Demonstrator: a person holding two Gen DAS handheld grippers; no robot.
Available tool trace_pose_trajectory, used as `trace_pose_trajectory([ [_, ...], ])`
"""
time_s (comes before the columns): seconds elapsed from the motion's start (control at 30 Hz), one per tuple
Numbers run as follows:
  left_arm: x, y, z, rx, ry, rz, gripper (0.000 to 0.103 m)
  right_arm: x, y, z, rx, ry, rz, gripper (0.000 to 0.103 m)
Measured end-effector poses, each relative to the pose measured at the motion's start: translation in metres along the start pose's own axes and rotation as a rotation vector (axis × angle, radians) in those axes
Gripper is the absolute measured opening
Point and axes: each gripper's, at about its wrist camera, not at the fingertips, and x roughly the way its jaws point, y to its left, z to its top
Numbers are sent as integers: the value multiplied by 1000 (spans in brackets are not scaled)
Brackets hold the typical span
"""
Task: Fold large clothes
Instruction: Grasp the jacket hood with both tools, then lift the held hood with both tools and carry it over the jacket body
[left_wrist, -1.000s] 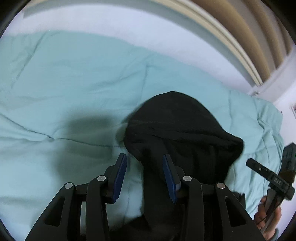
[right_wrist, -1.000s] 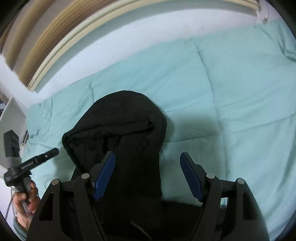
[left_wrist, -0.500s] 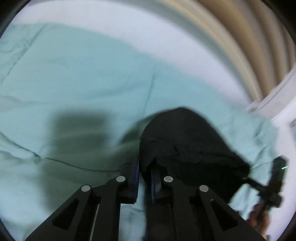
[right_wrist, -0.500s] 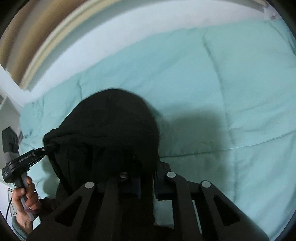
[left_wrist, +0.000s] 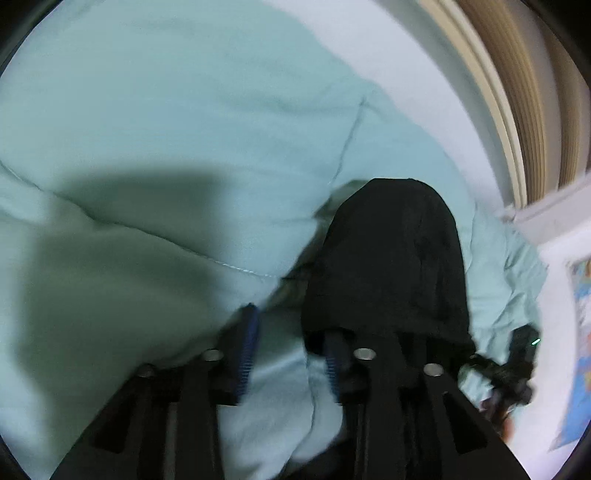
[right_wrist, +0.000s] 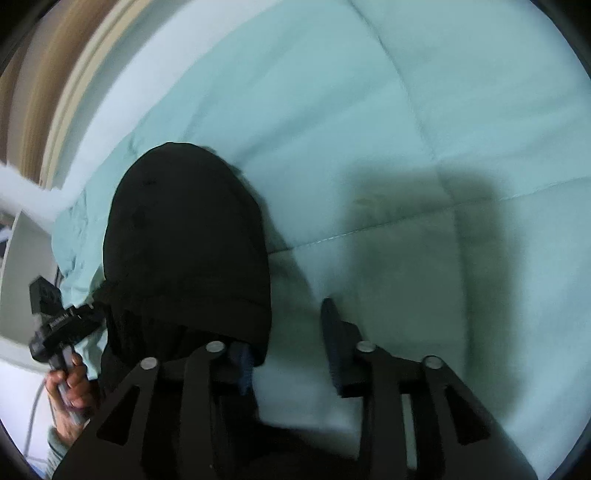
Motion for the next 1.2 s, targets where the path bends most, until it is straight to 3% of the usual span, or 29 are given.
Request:
trace_pose_trajectory([
  [0.13, -45, -26, -14, 144, -80, 57, 41, -41, 16, -12, -106, -11, -31, 44],
  [0.23, -78, -45, -11, 188, -179, 33, 43, -74, 30, -20, -164, -58, -34, 50],
  [0.33, -89, -72, 5, 220, -252, -6, 49, -95, 54, -6, -177, -151, 7, 52],
  [0.43, -64, -105, 25, 261, -219, -40, 49, -87, 80, 14, -197, -176, 32, 52],
  [0.5, -36, -109, 34, 265, -147, -35, 49, -68, 93, 23, -218, -158, 23, 52],
  [0.6, 14, -90, 29, 222, -8, -21, 49, -27, 93, 28, -239, -79, -4, 52],
  [0.73, 49, -63, 0, 207, 78, 1, 49, 27, 76, 5, -281, 59, -95, 51],
  [0.97, 55, -75, -4, 218, 79, 60, 49, 32, 60, 1, -244, 63, -94, 48],
  [1.1, 14, -98, -5, 250, -12, -30, 49, -11, 70, 5, -241, 10, -34, 49],
  [1.2, -3, -103, -9, 262, -63, -34, 50, -36, 74, 4, -258, -62, -27, 49],
])
